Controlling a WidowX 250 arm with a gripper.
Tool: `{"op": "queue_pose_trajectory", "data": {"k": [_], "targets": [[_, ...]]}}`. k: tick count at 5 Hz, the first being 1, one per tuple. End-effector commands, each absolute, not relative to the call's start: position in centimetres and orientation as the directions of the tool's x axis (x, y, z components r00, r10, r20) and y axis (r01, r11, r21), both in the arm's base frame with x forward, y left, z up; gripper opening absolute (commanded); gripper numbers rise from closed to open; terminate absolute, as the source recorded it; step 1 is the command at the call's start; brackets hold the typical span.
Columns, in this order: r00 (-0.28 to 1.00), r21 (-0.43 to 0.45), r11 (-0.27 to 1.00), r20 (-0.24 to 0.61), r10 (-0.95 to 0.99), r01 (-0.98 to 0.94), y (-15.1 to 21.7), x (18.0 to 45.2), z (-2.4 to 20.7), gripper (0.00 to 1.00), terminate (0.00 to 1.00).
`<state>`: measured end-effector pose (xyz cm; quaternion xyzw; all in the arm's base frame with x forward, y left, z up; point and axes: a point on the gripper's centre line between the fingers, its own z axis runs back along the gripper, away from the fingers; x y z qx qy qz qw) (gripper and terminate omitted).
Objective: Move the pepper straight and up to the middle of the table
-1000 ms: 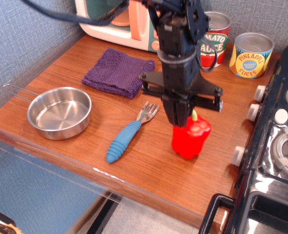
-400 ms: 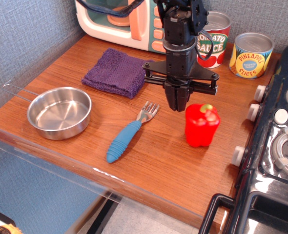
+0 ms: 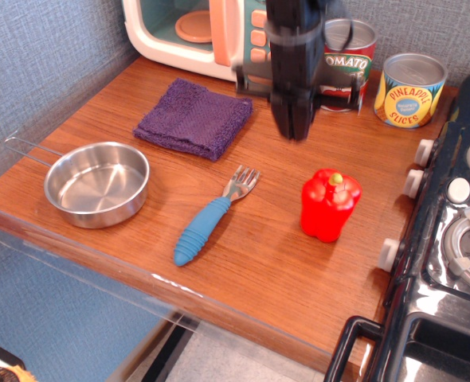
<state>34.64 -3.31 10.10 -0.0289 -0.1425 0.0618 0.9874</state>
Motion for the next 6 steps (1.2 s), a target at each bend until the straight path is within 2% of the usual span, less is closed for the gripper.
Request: {"op": "queue_pose_trajectory", "data": {"k": [1,2,3,5,6], "targets": [[0.944,-0.086,0.995,0.318,0.084,-0.059,-2.59,34.12,12.26,0.00,0.00],[0.956,-0.083,0.995,0.281,0.079,-0.057,-2.33,33.81,11.92,1.00,0.00],[0.966,-0.068,0.997,0.253,0.055,-0.039,-2.30,33.43,11.44,1.00,0.00],[0.966,-0.068,0.997,0.253,0.055,-0.039,-2.30,33.43,11.44,1.00,0.00],[0.966,-0.068,0.997,0.253,0.055,-0.039,-2.30,33.43,11.44,1.00,1.00]]}}
